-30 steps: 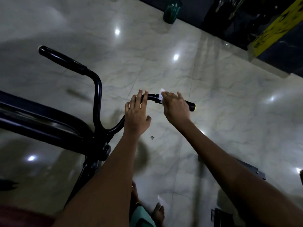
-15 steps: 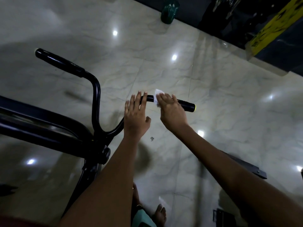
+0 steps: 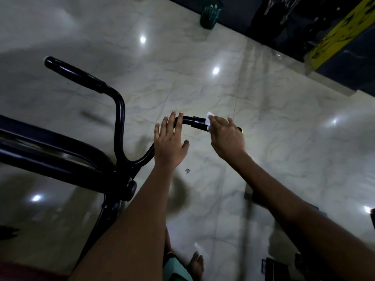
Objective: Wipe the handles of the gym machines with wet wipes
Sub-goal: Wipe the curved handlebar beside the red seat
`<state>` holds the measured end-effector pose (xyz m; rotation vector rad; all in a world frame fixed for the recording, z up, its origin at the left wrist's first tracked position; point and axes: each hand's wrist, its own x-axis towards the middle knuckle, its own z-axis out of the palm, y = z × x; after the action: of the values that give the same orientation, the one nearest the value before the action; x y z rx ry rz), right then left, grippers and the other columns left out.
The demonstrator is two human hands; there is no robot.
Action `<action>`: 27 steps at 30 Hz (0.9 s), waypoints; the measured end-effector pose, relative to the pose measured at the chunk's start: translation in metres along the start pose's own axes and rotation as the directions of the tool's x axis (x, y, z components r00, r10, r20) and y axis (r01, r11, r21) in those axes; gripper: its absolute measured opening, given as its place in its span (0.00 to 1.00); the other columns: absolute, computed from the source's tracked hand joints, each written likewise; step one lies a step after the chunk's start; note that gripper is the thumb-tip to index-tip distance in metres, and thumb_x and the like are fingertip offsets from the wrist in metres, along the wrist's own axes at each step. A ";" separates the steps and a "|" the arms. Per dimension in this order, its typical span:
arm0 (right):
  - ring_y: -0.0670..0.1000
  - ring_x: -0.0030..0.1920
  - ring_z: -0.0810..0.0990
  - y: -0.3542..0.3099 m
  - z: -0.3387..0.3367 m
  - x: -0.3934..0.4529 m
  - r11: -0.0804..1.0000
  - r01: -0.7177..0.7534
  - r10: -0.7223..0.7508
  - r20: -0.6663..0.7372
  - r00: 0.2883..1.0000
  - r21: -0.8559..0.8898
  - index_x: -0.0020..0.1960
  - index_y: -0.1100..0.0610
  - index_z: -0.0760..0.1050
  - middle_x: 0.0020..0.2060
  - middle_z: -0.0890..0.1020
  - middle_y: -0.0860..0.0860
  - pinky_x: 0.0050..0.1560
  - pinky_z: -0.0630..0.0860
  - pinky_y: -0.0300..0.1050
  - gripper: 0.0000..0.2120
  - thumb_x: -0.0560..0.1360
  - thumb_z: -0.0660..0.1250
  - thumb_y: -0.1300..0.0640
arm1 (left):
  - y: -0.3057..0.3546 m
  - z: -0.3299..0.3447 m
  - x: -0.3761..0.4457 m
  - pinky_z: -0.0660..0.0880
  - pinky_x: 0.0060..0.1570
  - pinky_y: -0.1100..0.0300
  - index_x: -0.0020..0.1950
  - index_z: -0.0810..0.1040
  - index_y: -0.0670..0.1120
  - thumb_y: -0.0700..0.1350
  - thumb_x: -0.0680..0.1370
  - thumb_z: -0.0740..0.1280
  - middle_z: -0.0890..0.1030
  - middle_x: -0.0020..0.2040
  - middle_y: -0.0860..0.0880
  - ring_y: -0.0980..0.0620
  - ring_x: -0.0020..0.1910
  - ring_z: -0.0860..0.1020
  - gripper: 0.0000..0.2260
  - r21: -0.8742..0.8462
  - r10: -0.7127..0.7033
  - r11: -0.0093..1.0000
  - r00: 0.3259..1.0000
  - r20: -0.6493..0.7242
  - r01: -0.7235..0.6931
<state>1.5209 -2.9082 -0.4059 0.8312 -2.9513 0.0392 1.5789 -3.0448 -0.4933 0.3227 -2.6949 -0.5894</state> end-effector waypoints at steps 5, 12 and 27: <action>0.59 0.64 0.72 0.002 0.005 -0.004 0.997 0.037 -0.040 0.042 0.998 0.068 0.69 0.61 0.68 0.65 0.74 0.57 0.69 0.61 0.49 0.18 0.80 0.56 0.61 | -0.002 -0.001 0.003 0.72 0.57 0.47 0.71 0.69 0.43 0.53 0.76 0.56 0.73 0.67 0.41 0.39 0.57 0.76 0.26 -0.102 -0.027 0.995 0.997 -0.076 0.019; 0.58 0.65 0.70 0.007 -0.006 0.002 0.986 -0.122 0.110 0.104 0.989 0.115 0.70 0.54 0.67 0.66 0.74 0.51 0.67 0.62 0.47 0.18 0.81 0.53 0.56 | 0.002 -0.005 0.011 0.75 0.37 0.53 0.68 0.73 0.48 0.56 0.78 0.50 0.78 0.55 0.45 0.42 0.45 0.78 0.24 -0.152 -0.166 0.975 0.986 -0.033 0.159; 0.58 0.69 0.67 0.035 -0.001 -0.013 0.987 -0.114 0.105 0.081 0.991 0.113 0.71 0.53 0.66 0.69 0.71 0.50 0.69 0.61 0.47 0.19 0.81 0.56 0.54 | -0.038 0.000 0.030 0.77 0.31 0.55 0.72 0.69 0.48 0.54 0.82 0.50 0.78 0.59 0.46 0.44 0.40 0.81 0.21 -0.186 0.229 0.952 0.969 -0.089 -0.242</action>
<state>1.5141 -2.8716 -0.4057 0.6970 -3.0881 0.1943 1.5572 -3.0874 -0.5007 -0.0322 -2.5346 -0.7485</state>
